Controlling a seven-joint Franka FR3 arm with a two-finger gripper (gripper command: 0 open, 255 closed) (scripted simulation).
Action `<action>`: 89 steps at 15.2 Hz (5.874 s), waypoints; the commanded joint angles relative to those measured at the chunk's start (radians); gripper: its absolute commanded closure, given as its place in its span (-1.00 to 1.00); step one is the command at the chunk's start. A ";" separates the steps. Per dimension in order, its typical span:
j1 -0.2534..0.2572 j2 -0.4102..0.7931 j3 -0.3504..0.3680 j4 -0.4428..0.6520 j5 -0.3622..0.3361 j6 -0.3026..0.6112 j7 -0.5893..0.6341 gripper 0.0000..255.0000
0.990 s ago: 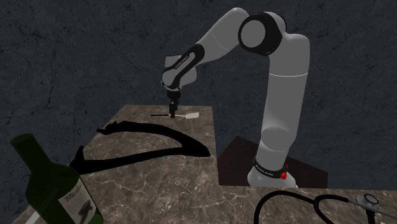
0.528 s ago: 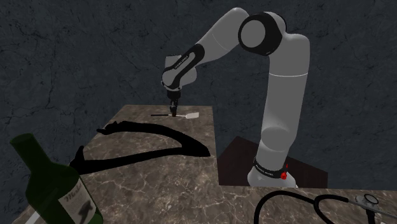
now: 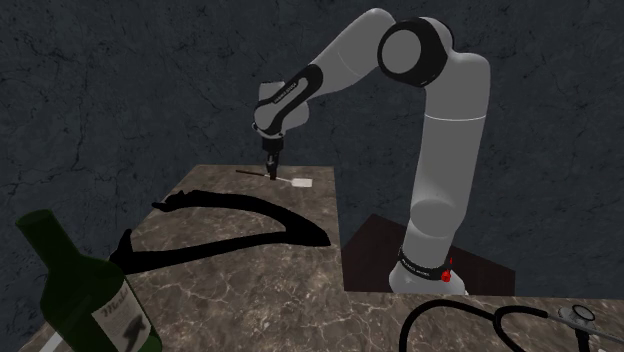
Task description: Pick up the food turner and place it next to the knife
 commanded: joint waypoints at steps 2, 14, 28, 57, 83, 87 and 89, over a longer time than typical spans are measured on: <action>0.000 -0.026 -0.001 0.012 -0.005 -0.038 0.004 1.00; 0.025 -0.102 0.021 0.058 -0.021 -0.158 0.065 1.00; 0.192 -0.114 0.194 0.043 -0.046 -0.146 0.418 1.00; 0.546 0.316 0.389 0.564 -0.226 -0.260 1.019 1.00; 0.546 0.333 0.385 0.520 -0.235 -0.201 1.026 -1.00; 0.544 0.307 0.390 0.544 -0.225 -0.248 1.020 -1.00; 0.544 0.307 0.390 0.544 -0.225 -0.248 1.020 -1.00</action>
